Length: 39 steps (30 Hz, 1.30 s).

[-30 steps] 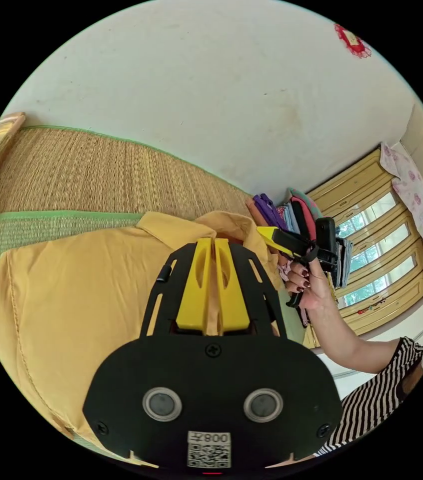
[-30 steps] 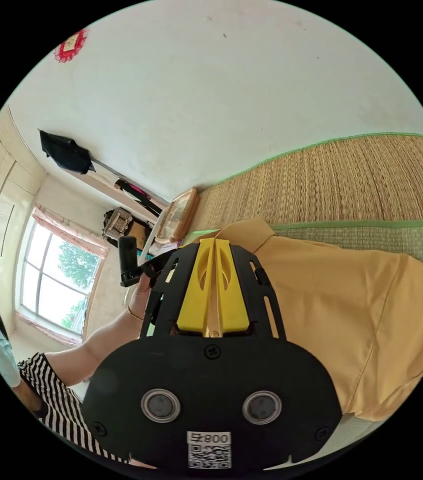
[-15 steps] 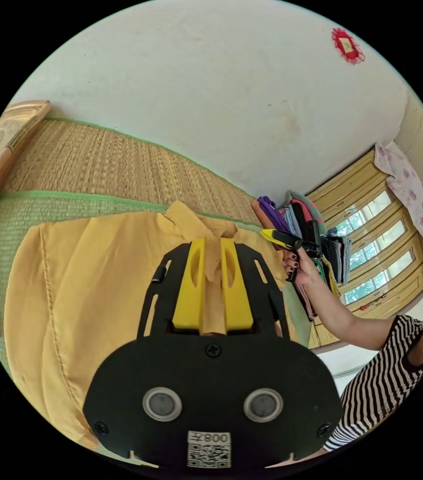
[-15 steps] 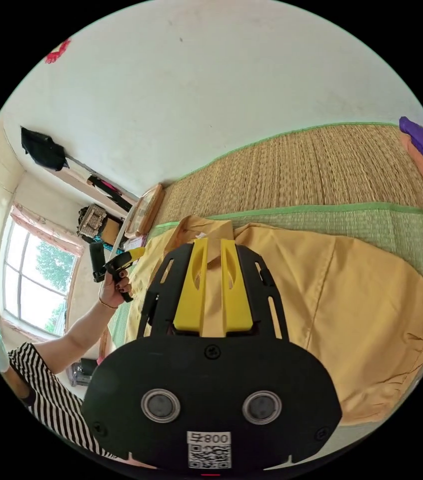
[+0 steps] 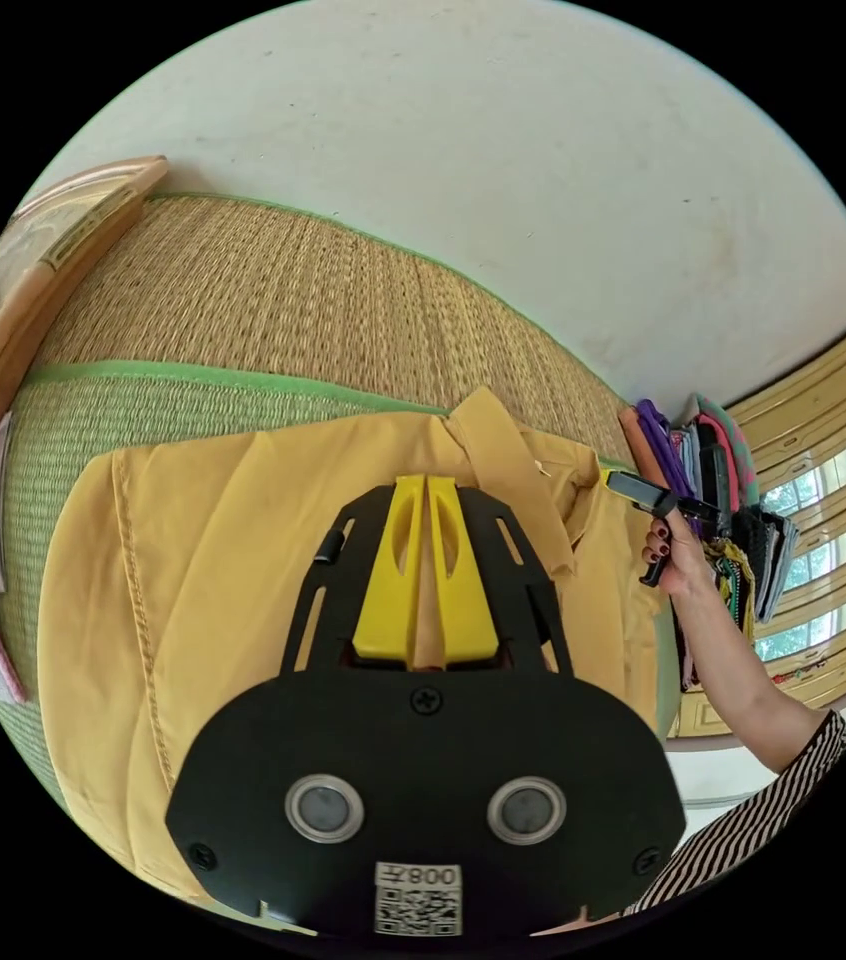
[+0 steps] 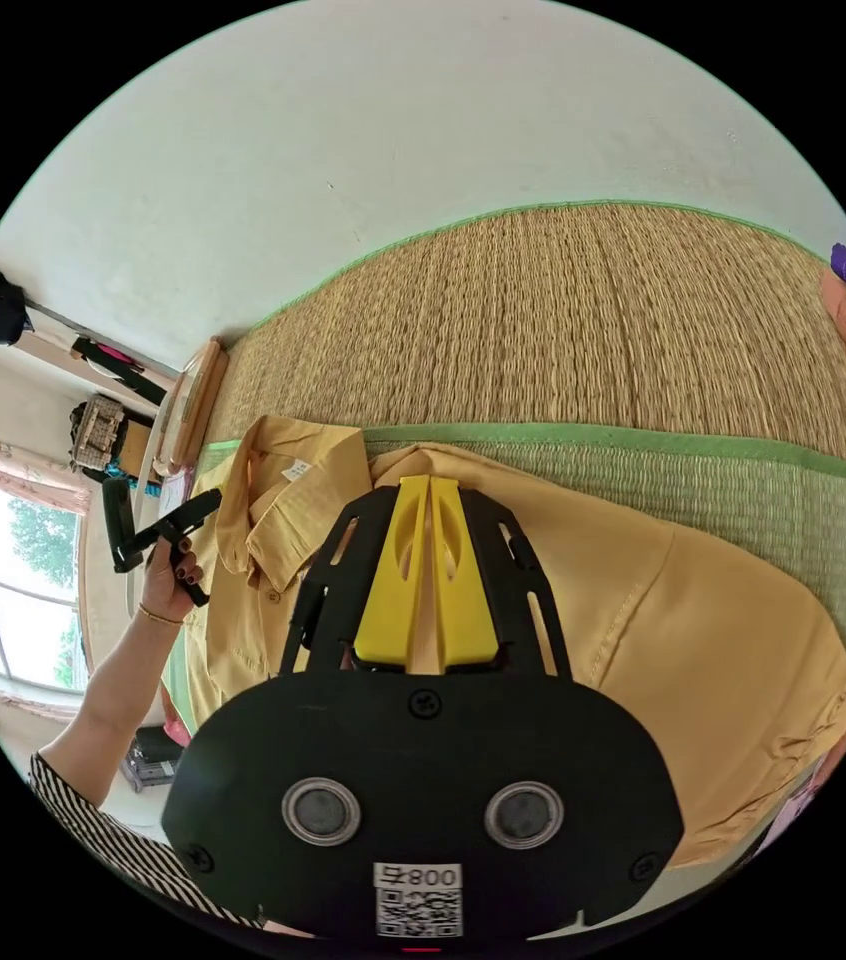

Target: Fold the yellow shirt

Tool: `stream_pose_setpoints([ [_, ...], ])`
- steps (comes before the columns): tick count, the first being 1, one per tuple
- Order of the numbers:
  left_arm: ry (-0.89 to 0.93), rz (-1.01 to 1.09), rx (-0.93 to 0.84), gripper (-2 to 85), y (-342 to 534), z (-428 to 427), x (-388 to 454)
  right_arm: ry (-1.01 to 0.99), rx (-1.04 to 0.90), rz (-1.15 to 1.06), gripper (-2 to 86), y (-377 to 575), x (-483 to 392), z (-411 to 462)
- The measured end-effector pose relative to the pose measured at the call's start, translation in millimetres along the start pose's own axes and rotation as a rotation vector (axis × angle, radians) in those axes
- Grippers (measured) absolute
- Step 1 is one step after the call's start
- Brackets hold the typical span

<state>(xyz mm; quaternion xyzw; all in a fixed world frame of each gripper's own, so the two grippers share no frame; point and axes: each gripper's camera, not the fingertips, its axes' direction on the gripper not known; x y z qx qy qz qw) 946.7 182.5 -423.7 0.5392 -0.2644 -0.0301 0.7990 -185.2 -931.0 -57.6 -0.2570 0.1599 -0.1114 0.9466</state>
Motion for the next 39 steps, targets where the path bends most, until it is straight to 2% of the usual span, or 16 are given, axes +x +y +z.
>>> stream_pose_setpoints([
  [4,-0.052,0.076,-0.039,0.4,-0.2,5.5,13.4,-0.148,-0.034,-0.092,0.0,12.2,-17.8,4.6],
  [11,-0.058,0.064,-0.041,0.3,-2.5,16.8,21.5,-0.119,-0.083,-0.071,0.0,-6.8,-32.0,38.3],
  [16,-0.04,0.01,-0.024,0.3,-4.4,19.2,15.8,-0.102,-0.044,-0.048,0.1,-16.5,-30.2,37.8],
  [20,-0.023,0.002,0.003,0.3,7.3,16.0,14.7,-0.126,-0.001,-0.041,0.1,-2.5,-22.8,22.0],
  [24,0.025,0.049,0.025,0.3,28.3,3.7,18.5,-0.161,0.079,-0.073,0.1,37.1,-8.2,-31.8],
  [26,-0.013,0.061,0.024,0.3,36.3,-2.1,18.0,-0.134,0.076,-0.071,0.1,59.1,4.3,-52.0],
  [29,-0.126,0.036,-0.014,0.3,44.1,-4.4,10.2,0.034,0.075,-0.015,0.0,88.9,33.0,-71.1],
  [31,-0.116,0.027,0.003,0.2,49.1,-7.9,4.3,0.112,0.034,0.034,0.0,96.4,54.7,-69.0],
  [34,-0.15,0.006,0.02,0.2,55.5,-12.1,4.6,0.017,0.059,0.096,0.0,107.3,83.2,-75.7],
  [39,-0.15,0.056,0.018,0.3,70.7,-19.4,20.1,0.034,0.089,0.067,0.0,119.7,70.3,-89.5],
])
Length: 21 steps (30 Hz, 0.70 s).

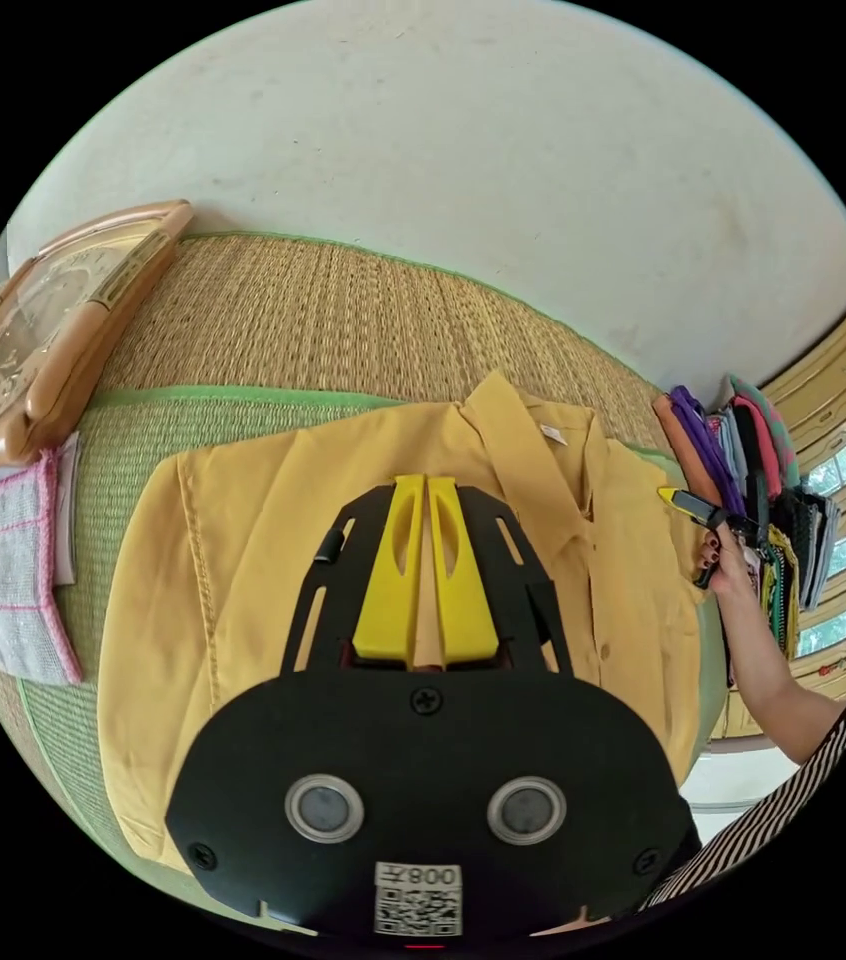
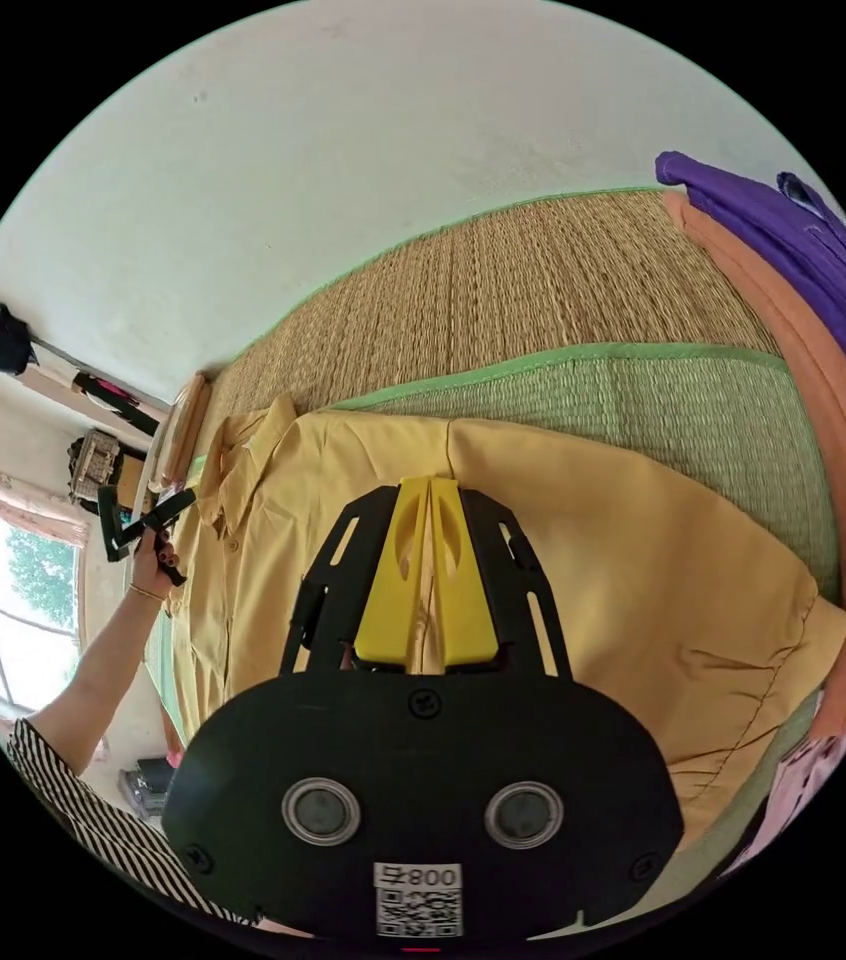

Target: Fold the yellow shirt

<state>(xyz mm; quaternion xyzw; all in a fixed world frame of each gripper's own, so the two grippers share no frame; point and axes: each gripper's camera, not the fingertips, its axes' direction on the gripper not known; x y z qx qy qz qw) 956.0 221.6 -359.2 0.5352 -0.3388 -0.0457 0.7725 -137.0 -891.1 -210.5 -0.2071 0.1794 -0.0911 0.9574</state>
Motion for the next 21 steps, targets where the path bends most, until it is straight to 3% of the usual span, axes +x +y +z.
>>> stream_pose_setpoints([
  [4,-0.031,0.019,0.03,0.3,19.6,-16.4,-0.2,0.06,-0.017,-0.002,0.0,-0.6,0.8,-3.3],
  [6,-0.08,-0.032,-0.045,0.3,26.9,-11.4,-10.6,0.019,-0.026,0.026,0.0,0.0,9.0,-6.8],
  [9,-0.025,-0.052,0.004,0.3,44.0,-24.9,-16.5,-0.023,0.007,-0.034,0.0,13.1,-7.3,-31.7],
  [13,-0.165,-0.041,0.0,0.3,65.1,-41.2,-19.3,-0.016,-0.027,-0.126,0.0,50.0,-28.5,-54.4],
  [15,-0.158,-0.066,-0.062,0.3,73.3,-38.0,-28.3,0.032,-0.075,-0.147,0.1,82.5,-34.5,-61.0],
  [21,-0.118,-0.033,-0.025,0.4,114.5,-57.6,-20.3,0.177,-0.154,-0.142,0.1,134.6,-25.6,-67.4],
])
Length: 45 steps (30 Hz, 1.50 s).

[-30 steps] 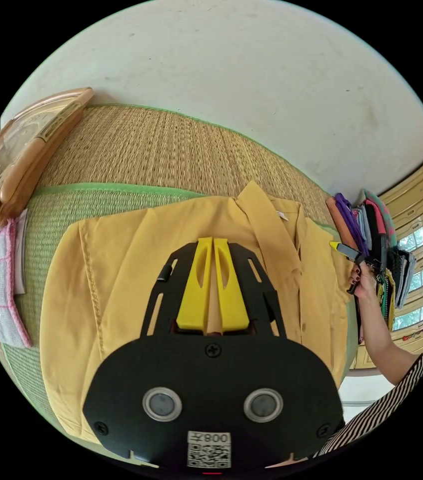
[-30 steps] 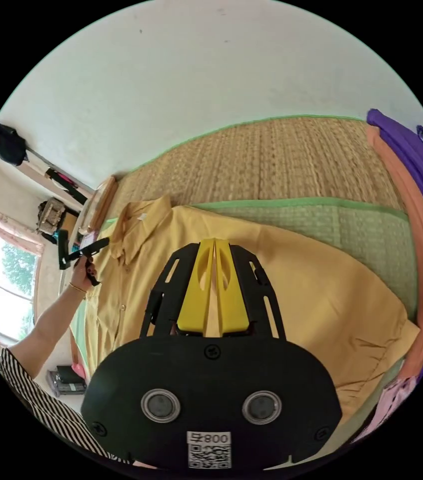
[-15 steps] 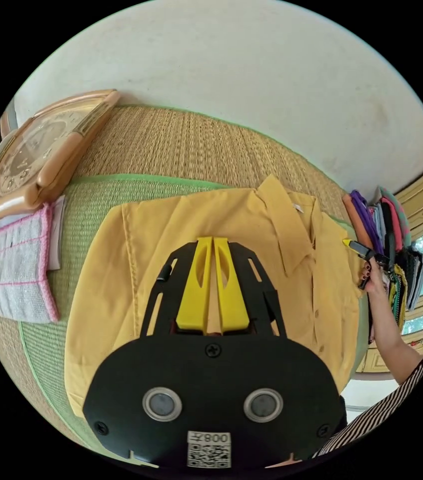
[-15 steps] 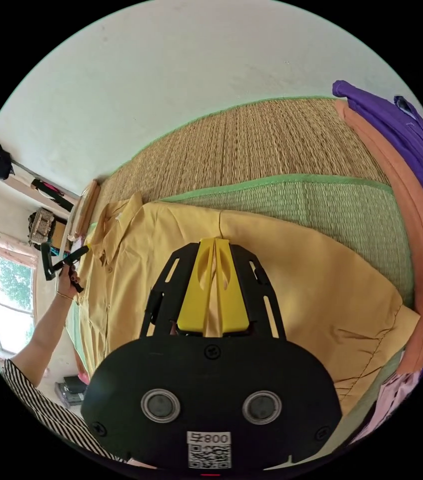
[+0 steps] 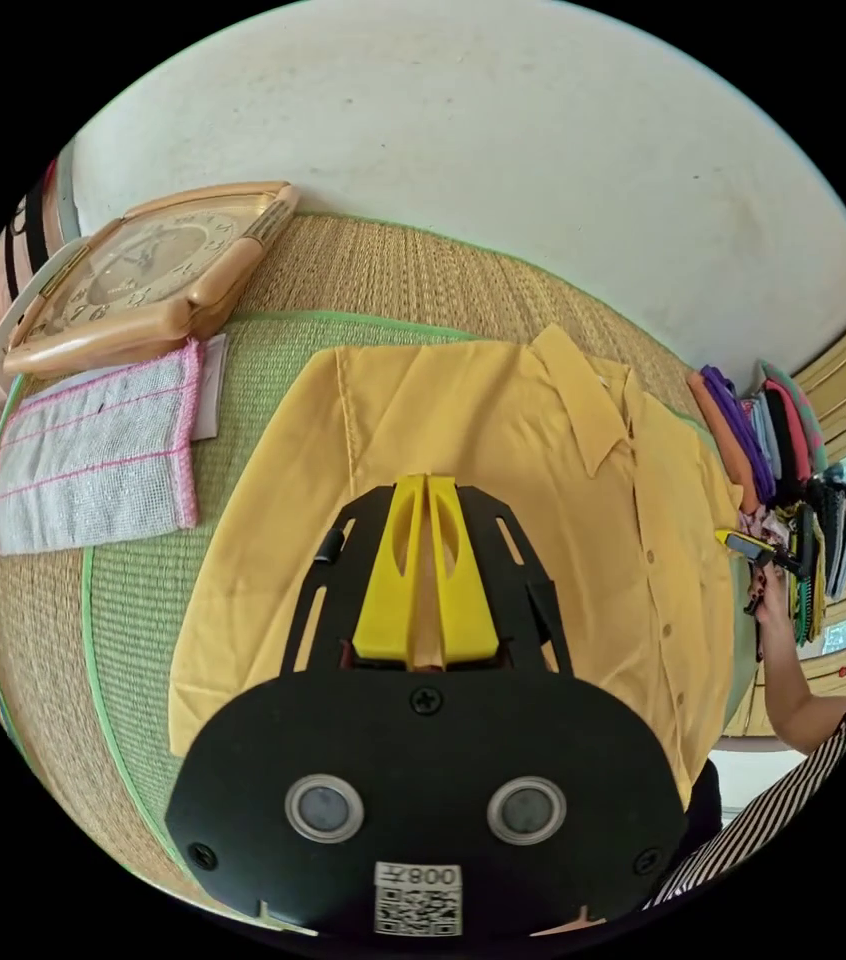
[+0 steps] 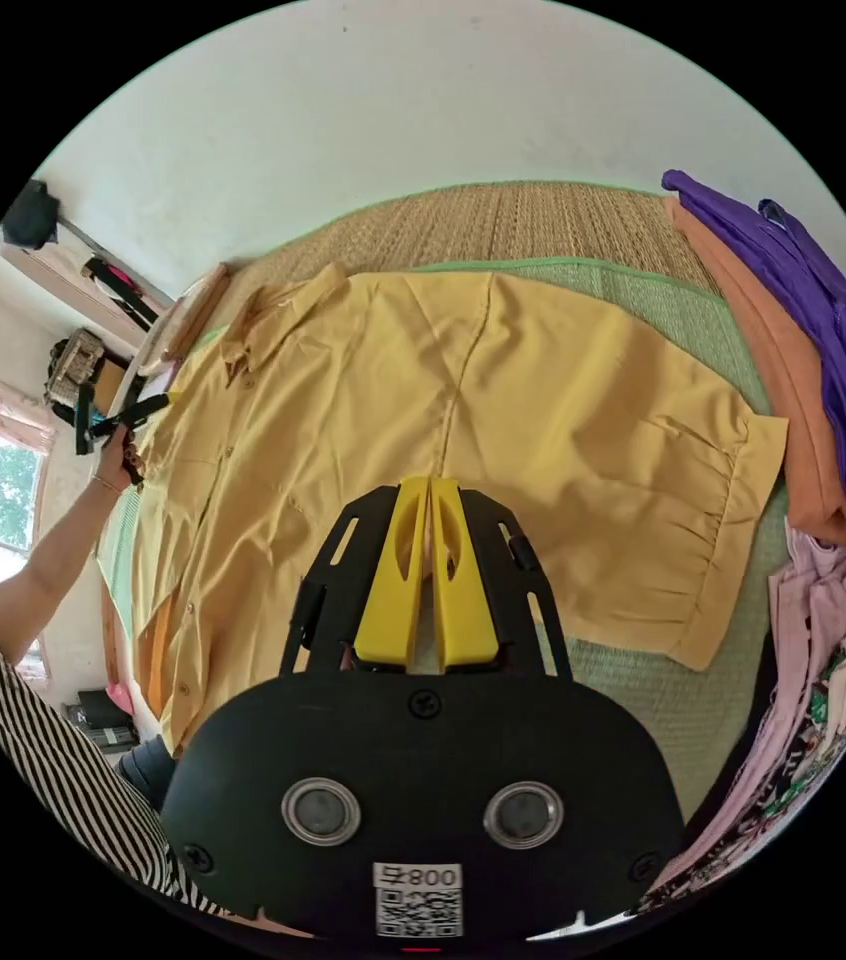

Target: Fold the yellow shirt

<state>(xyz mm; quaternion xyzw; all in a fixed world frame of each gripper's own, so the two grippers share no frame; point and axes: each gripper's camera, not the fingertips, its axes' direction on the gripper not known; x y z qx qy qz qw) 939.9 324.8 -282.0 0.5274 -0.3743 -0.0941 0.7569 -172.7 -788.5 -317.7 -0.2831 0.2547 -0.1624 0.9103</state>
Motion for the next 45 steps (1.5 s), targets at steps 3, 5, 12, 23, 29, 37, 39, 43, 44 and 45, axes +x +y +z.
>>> stream_pose_setpoints([
  [3,-0.038,-0.023,-0.08,0.5,18.7,0.4,-5.1,-0.105,0.02,0.076,0.1,-2.0,24.8,-11.3],
  [5,0.043,-0.031,-0.026,0.6,34.5,-13.6,-6.2,-0.063,0.042,0.077,0.1,-2.1,21.8,-24.4],
  [12,0.217,0.073,-0.097,2.4,135.3,-47.9,27.2,-0.143,0.024,-0.003,0.3,26.2,-22.7,-60.7],
  [23,0.504,-0.029,-0.283,7.3,275.3,-35.1,87.7,-0.261,-0.182,-0.197,5.6,98.2,-172.2,-54.0],
  [29,0.469,0.035,-0.292,7.9,287.0,-29.3,115.6,-0.23,-0.211,-0.271,7.2,75.5,-219.1,-63.2],
  [37,0.441,0.092,-0.29,8.3,293.9,-13.8,142.9,-0.161,-0.222,-0.346,7.5,51.2,-255.9,-72.5],
  [39,0.432,0.13,-0.276,8.4,290.5,-12.2,151.0,-0.155,-0.173,-0.33,7.8,19.3,-252.9,-82.3],
  [43,0.466,0.173,-0.307,8.9,285.7,11.3,171.6,-0.107,-0.151,-0.343,8.1,-35.8,-263.3,-81.1],
  [44,0.472,0.175,-0.313,8.9,286.0,15.7,174.0,-0.09,-0.144,-0.353,8.2,-52.8,-269.7,-78.8],
  [45,0.485,0.17,-0.33,9.0,287.5,24.7,177.8,-0.07,-0.142,-0.364,8.2,-68.4,-276.4,-75.6],
])
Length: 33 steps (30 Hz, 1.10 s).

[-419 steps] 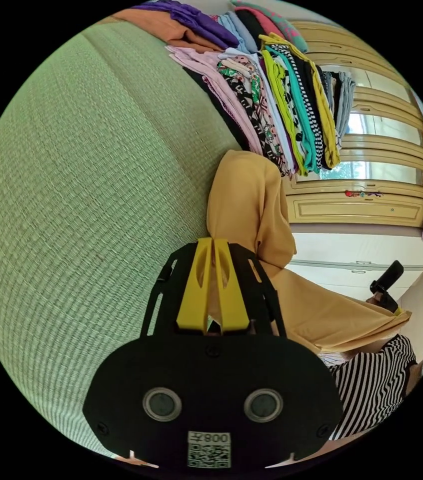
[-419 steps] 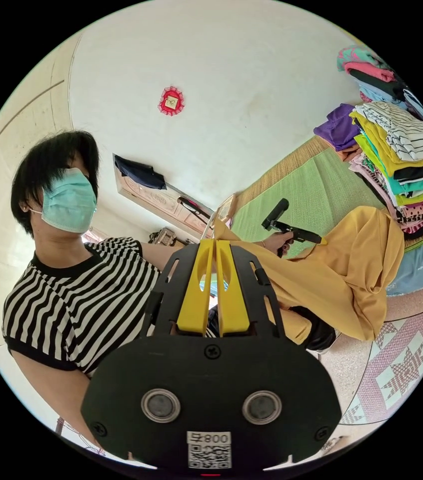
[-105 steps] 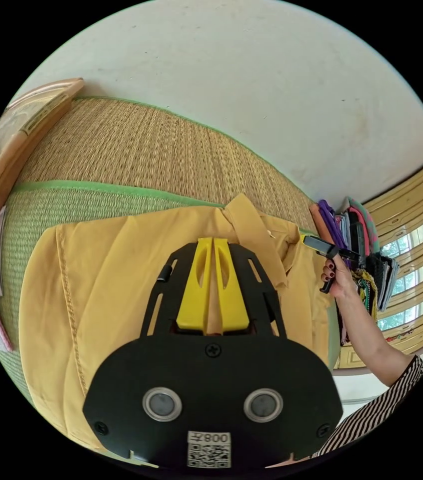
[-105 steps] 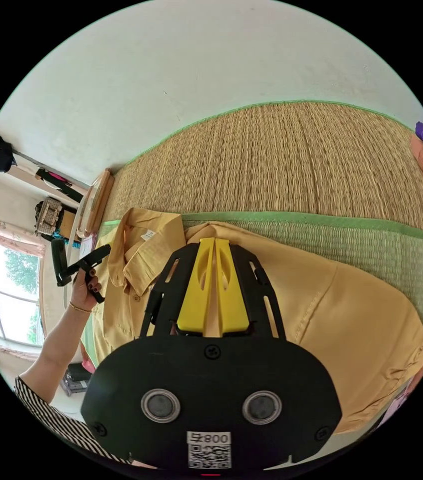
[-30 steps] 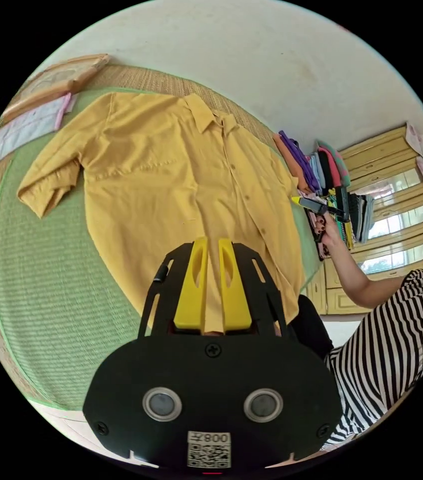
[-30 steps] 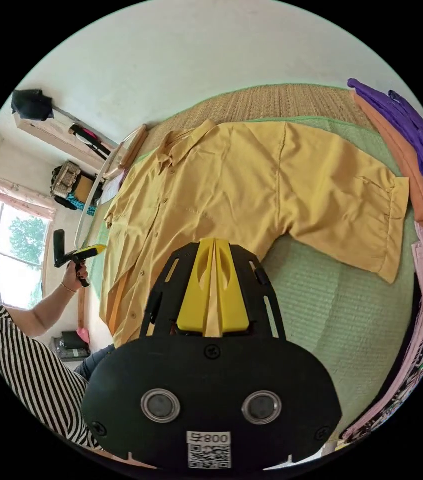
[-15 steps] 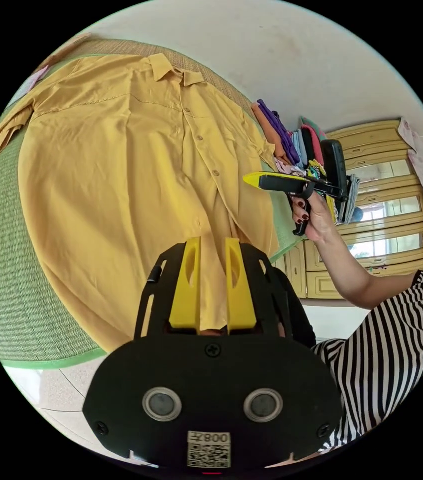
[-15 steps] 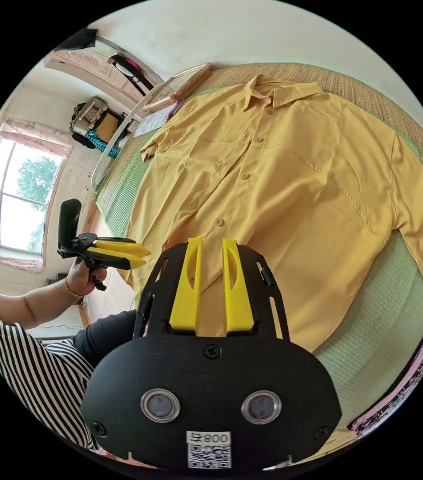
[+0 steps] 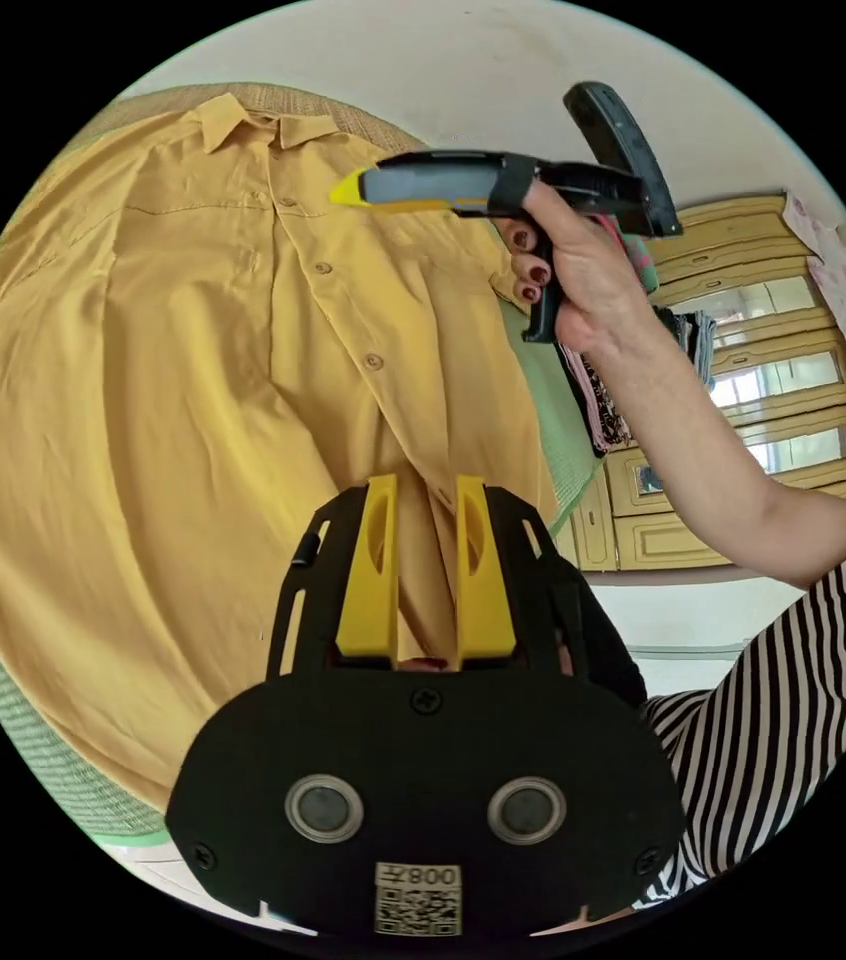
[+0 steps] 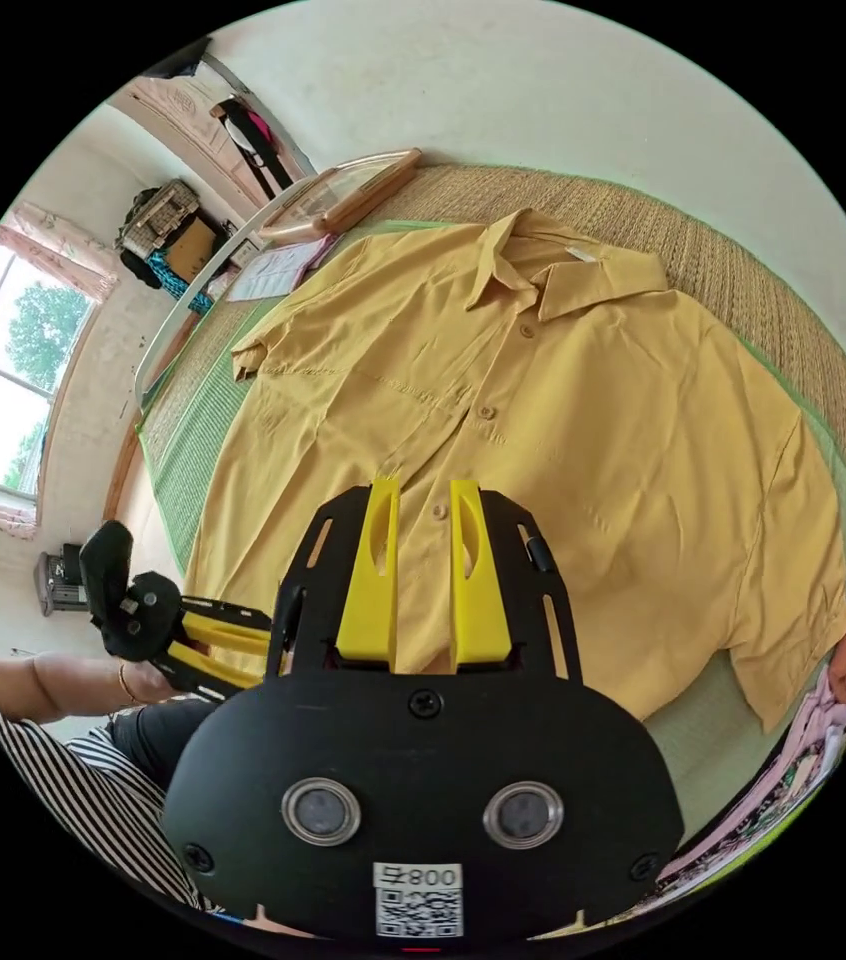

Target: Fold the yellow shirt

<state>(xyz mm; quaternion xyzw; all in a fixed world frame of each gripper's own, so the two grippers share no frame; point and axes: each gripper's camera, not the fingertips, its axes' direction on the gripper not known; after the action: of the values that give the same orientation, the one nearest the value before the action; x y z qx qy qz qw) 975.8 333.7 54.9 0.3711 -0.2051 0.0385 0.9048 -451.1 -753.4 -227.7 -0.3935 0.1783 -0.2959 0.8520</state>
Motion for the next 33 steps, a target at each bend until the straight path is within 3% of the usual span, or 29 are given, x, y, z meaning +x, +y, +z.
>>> stream_pose_setpoints([
  [10,0.097,-0.032,0.004,4.5,7.7,31.3,-0.4,0.122,-0.069,0.006,8.1,-87.9,10.4,21.4],
  [16,0.141,-0.026,0.015,1.5,12.8,41.3,3.9,0.157,-0.079,0.003,2.0,-84.5,13.4,11.9],
  [27,0.246,0.086,0.062,1.2,13.7,48.1,41.5,-0.02,0.106,0.109,0.5,-10.6,76.4,-118.7],
  [33,0.29,0.113,-0.05,3.1,8.7,98.1,60.4,0.005,0.052,0.326,1.1,51.4,162.3,-135.1],
])
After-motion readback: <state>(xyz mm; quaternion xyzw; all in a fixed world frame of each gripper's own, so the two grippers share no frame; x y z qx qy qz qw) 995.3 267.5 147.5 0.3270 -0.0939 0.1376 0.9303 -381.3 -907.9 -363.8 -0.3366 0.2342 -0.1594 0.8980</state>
